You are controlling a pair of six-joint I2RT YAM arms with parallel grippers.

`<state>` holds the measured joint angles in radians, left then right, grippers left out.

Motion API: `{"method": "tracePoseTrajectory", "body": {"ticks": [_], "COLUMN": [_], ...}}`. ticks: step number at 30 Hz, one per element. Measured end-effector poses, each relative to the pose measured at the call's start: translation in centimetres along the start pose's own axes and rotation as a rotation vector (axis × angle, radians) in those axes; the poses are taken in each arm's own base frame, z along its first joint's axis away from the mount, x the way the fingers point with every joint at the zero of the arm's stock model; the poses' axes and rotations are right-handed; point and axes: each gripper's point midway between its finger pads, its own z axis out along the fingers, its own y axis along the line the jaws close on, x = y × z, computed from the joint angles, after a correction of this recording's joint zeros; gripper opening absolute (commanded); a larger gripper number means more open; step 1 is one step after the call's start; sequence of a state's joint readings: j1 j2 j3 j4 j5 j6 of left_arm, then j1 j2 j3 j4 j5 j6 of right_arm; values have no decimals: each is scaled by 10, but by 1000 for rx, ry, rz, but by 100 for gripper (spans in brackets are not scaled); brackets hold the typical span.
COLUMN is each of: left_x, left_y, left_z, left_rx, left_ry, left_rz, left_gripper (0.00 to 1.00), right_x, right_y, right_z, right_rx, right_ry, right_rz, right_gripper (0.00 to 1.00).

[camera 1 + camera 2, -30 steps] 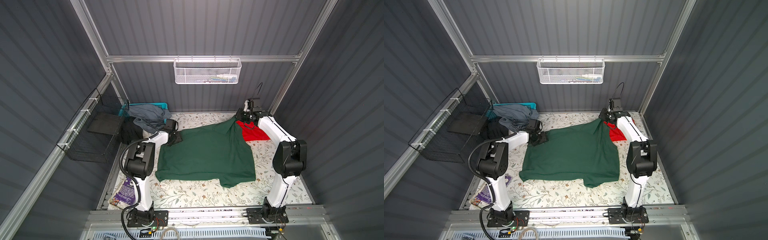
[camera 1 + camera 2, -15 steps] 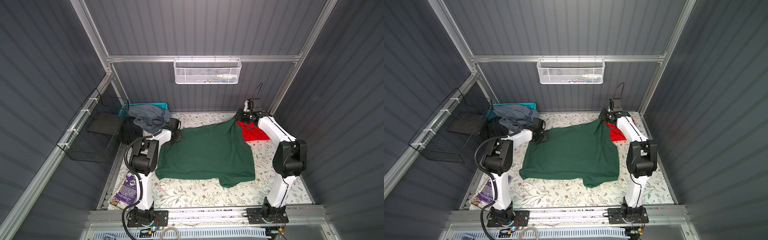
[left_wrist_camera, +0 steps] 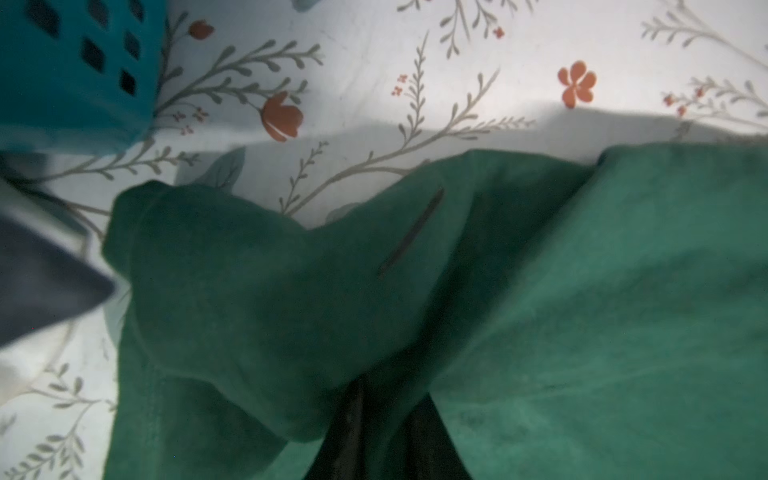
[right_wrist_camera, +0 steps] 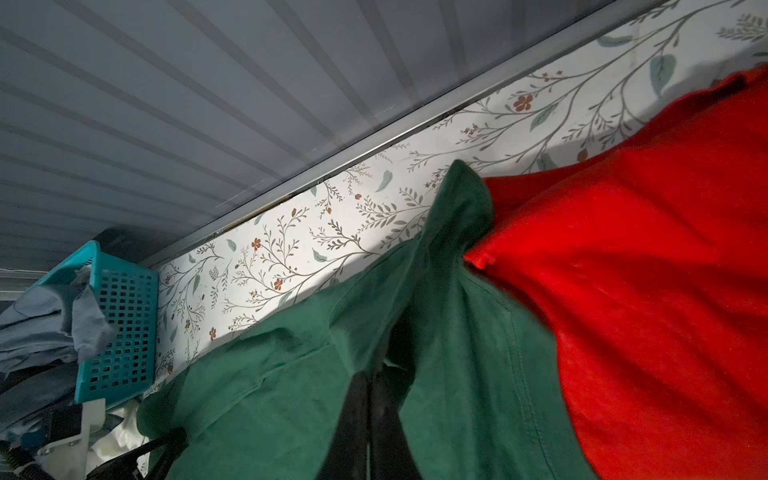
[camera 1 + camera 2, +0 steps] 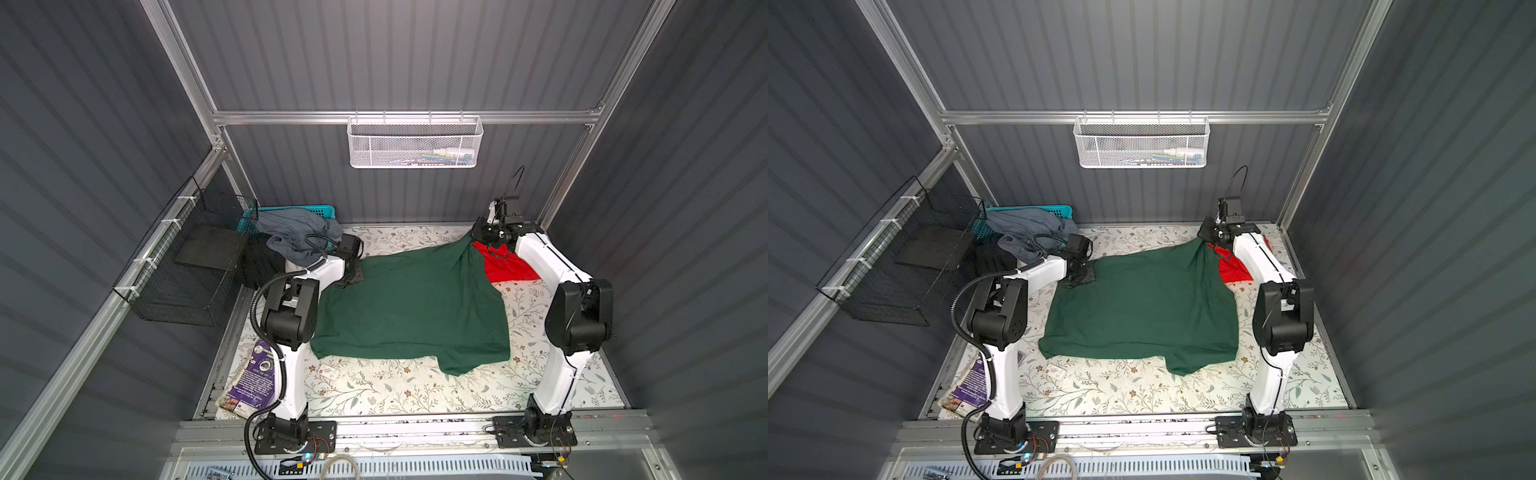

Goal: Fold and stack the t-shirts

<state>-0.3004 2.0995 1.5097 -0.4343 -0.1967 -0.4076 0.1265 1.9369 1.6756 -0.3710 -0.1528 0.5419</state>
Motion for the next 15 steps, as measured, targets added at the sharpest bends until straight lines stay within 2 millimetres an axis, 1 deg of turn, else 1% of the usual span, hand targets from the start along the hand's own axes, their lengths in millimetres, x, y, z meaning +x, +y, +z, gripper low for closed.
{"method": "tracePoseTrajectory", "body": {"ticks": [2,4,7,9,15], "left_x": [-2,-4,-9,-15,-42], "left_y": [1,1,1,0,-3], "left_z": [-1,-2,-5,-8,-23], "left_rx": [-6,-11,-16,-18,-30], "left_ry": [-4,-9,-18,-31,-94], "left_rz": [5,8,15,20,48], "left_gripper": [10,6,6,5,6], "right_x": [0,0,0,0,0], "right_y": [0,0,-1,-1,-1], "right_z": [0,0,0,0,1], "right_rx": [1,1,3,3,4], "right_ry": [0,0,-1,-1,0], "right_rz": [0,0,-1,-1,-2], "right_gripper": [0,0,0,0,0]}}
